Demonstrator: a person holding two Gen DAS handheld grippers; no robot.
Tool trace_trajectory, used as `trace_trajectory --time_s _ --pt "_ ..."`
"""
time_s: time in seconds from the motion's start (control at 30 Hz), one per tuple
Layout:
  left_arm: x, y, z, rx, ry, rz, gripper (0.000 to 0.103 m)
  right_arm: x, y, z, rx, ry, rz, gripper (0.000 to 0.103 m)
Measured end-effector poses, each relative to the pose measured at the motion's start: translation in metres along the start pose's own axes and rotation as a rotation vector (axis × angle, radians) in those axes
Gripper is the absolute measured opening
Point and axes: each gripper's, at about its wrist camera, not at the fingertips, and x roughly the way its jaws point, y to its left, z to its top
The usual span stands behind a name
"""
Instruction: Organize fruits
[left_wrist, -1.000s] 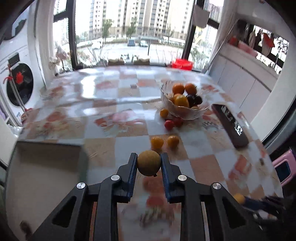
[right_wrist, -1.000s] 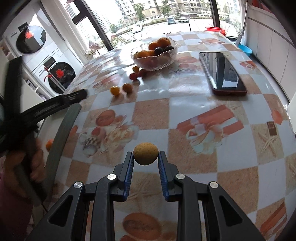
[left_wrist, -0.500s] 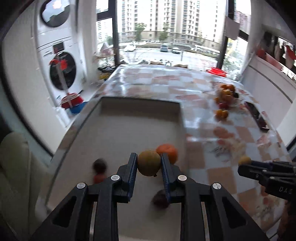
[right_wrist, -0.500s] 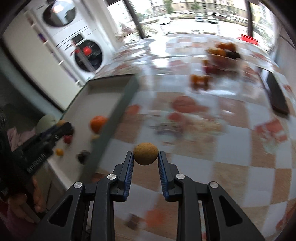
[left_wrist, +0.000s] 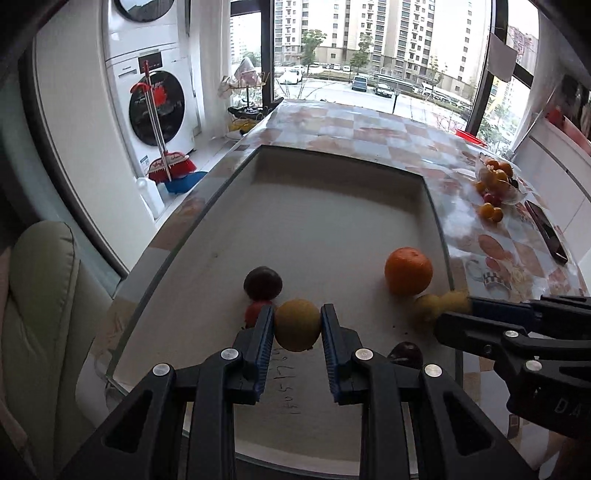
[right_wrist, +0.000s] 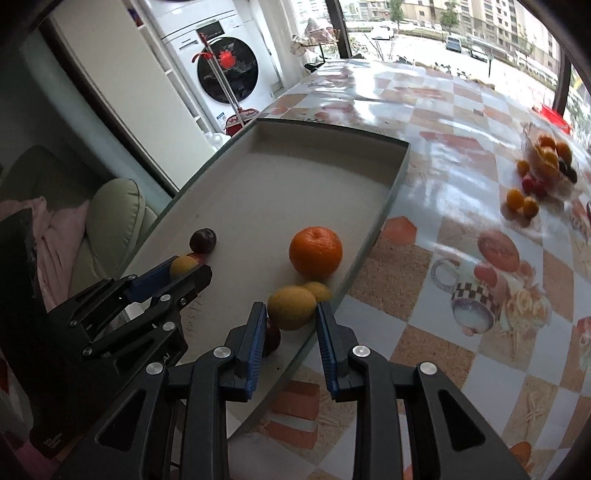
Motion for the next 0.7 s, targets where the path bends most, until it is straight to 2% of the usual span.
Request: trace_trajectory --time_s 0.07,0.1,0.17,0.2,0.23,0.3,0.53,0.7 --pt "0.001 0.001 -0.001 -0.004 0.006 0.007 0.027 0.000 0.004 0.001 -0.017 0.003 -0.001 0.059" --pt "0.001 0.002 -0.001 -0.006 0.007 0.013 0.030 -0.002 0.007 0.001 -0.027 -0.005 -0.019 0.061" --pt "0.001 0.004 -0.001 -0.023 0.005 0.029 0.055 -0.008 0.010 0.001 -0.052 -0.018 -0.050 0.063" --pt "-0.001 0.007 -0.002 -0.042 -0.005 0.061 0.079 -0.009 0.009 0.001 -0.054 -0.018 -0.052 0.065" --pt "-0.004 0.011 -0.003 -0.055 -0.022 0.081 0.086 -0.011 0.009 0.001 -0.053 -0.017 -0.063 0.073" --pt "-0.009 0.014 -0.003 -0.071 -0.042 0.069 0.086 -0.013 0.008 0.000 -0.056 -0.018 -0.091 0.082" --pt "-0.015 0.010 -0.001 -0.058 -0.032 0.080 0.086 -0.020 0.008 -0.003 -0.101 -0.027 -0.181 0.086" --pt "-0.021 0.000 0.003 -0.037 -0.041 0.075 0.086 -0.025 -0.008 -0.007 -0.076 -0.024 -0.214 0.087"
